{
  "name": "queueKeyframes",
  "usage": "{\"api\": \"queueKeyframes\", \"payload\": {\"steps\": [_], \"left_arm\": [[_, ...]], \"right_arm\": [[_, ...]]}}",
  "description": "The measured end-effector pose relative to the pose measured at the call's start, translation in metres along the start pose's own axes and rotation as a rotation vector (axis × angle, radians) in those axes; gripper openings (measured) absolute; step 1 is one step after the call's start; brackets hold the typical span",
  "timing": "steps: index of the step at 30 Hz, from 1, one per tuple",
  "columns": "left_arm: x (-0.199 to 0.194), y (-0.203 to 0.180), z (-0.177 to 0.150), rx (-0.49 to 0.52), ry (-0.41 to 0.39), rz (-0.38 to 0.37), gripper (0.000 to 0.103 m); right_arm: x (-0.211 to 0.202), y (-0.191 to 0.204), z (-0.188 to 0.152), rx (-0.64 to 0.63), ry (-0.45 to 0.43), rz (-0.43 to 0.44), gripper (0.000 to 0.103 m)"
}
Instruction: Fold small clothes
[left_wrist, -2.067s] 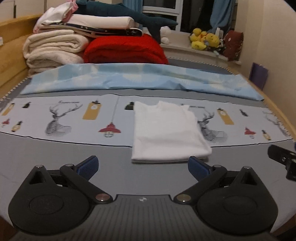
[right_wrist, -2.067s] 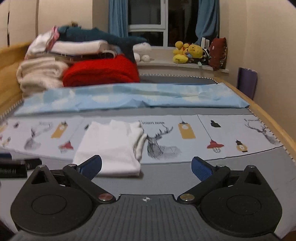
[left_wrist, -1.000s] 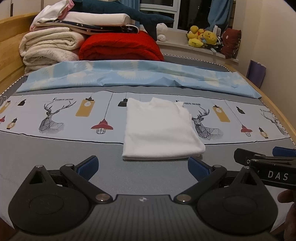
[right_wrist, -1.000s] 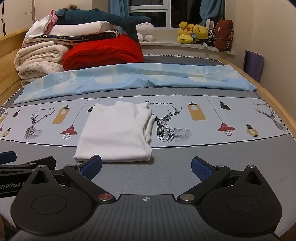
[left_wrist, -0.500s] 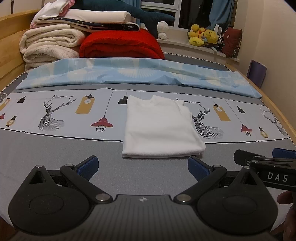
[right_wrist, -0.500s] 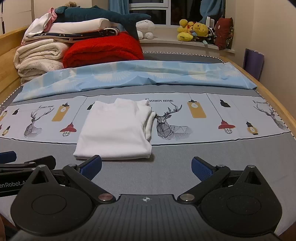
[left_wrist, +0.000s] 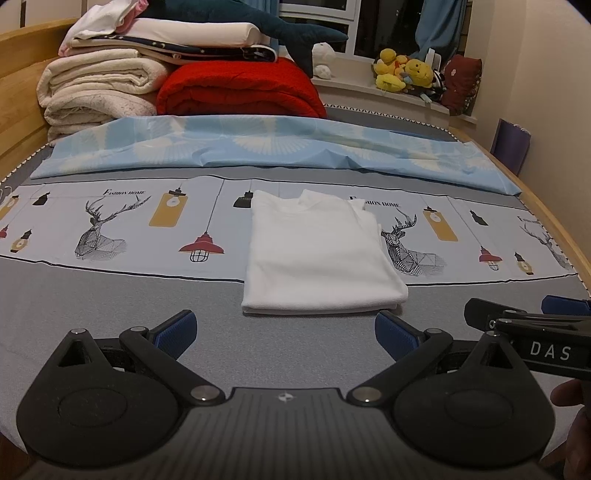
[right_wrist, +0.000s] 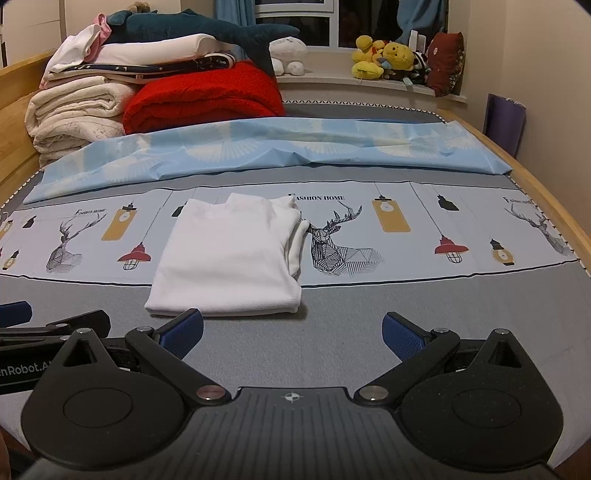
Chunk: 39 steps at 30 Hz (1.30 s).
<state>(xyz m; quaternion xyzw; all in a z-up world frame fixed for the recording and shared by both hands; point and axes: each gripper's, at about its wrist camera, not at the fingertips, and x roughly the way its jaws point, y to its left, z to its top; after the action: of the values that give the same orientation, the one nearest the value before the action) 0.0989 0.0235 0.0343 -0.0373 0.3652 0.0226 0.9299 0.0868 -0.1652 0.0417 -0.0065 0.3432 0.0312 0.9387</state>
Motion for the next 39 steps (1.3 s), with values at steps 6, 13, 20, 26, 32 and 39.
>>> {"api": "queueKeyframes", "payload": {"steps": [6, 13, 20, 26, 32, 39], "left_arm": [[-0.0006, -0.0001, 0.0, 0.001, 0.0, -0.003, 0.103], [-0.0016, -0.0018, -0.0005, 0.002, -0.001, -0.006, 0.103], [-0.0021, -0.0019, -0.0011, 0.005, -0.002, -0.01, 0.103], [-0.0024, -0.0013, -0.0011, 0.004, -0.001, -0.011, 0.103], [-0.0024, -0.0012, -0.0012, 0.004, -0.002, -0.011, 0.103], [-0.0024, -0.0006, -0.001, 0.003, 0.0, -0.011, 0.103]], "right_arm": [[0.0002, 0.0005, 0.0002, 0.003, 0.004, -0.001, 0.102], [0.0012, 0.0018, -0.0001, 0.006, 0.01, -0.007, 0.102], [0.0029, 0.0036, 0.0003, 0.001, 0.02, -0.015, 0.102], [0.0031, 0.0044, -0.0002, 0.003, 0.022, -0.016, 0.102], [0.0031, 0.0037, -0.0007, 0.004, 0.023, -0.015, 0.102], [0.0042, 0.0028, -0.0003, 0.007, 0.026, -0.015, 0.102]]}}
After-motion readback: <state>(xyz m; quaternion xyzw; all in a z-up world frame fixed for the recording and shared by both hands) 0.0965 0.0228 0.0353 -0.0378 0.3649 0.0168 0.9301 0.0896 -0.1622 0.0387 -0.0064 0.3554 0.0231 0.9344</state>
